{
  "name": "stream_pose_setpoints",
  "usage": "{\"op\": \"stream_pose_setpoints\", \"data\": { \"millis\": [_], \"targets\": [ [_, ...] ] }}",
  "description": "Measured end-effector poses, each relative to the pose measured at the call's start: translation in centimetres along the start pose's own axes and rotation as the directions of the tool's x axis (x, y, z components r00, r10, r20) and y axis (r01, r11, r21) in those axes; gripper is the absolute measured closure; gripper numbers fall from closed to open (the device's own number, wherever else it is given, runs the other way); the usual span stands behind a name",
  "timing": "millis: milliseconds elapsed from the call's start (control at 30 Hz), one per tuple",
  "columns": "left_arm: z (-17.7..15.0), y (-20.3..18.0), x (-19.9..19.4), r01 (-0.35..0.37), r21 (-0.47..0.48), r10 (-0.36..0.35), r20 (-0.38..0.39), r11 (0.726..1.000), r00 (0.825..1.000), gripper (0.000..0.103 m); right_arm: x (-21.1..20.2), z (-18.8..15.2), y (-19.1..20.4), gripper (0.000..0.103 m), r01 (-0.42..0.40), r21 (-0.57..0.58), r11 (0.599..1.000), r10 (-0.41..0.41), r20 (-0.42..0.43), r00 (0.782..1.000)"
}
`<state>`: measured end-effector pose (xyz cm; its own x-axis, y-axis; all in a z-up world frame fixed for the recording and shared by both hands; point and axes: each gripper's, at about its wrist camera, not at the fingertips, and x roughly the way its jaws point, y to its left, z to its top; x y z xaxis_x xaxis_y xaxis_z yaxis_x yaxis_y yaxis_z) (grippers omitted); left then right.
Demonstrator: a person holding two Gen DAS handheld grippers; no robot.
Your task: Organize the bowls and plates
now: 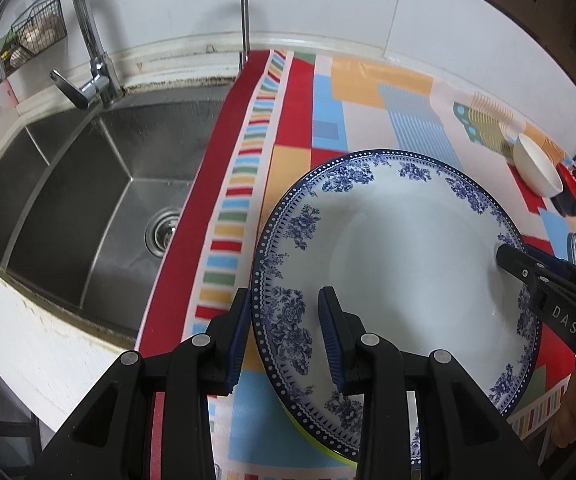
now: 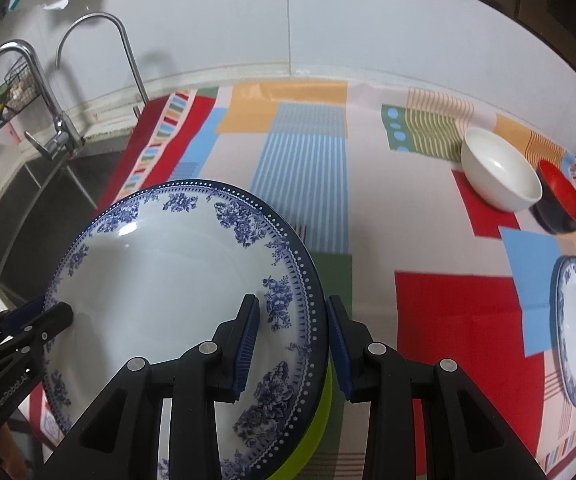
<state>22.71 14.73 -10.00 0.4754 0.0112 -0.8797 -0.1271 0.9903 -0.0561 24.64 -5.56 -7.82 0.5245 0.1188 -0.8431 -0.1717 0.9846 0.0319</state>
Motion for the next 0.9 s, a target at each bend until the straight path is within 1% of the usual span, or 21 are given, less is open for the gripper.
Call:
{"op": "stream_pose_setpoints", "data": {
  "millis": [333, 900],
  "targets": [
    [-1.2, -0.4, 0.8, 0.008, 0.015, -0.008, -0.041, 1.0, 0.999, 0.069, 0.6, -2.0, -0.3, 0.068, 0.011, 0.001, 1.0, -0.011, -0.049, 0.999],
    [-1.6, -0.7, 1.7, 0.007, 0.034, -0.005, -0.071, 0.999, 0.997, 0.069, 1.5, -2.8, -0.6, 0.065, 0.01, 0.016, 1.0, -0.008, -0.085, 0.996]
  ]
}}
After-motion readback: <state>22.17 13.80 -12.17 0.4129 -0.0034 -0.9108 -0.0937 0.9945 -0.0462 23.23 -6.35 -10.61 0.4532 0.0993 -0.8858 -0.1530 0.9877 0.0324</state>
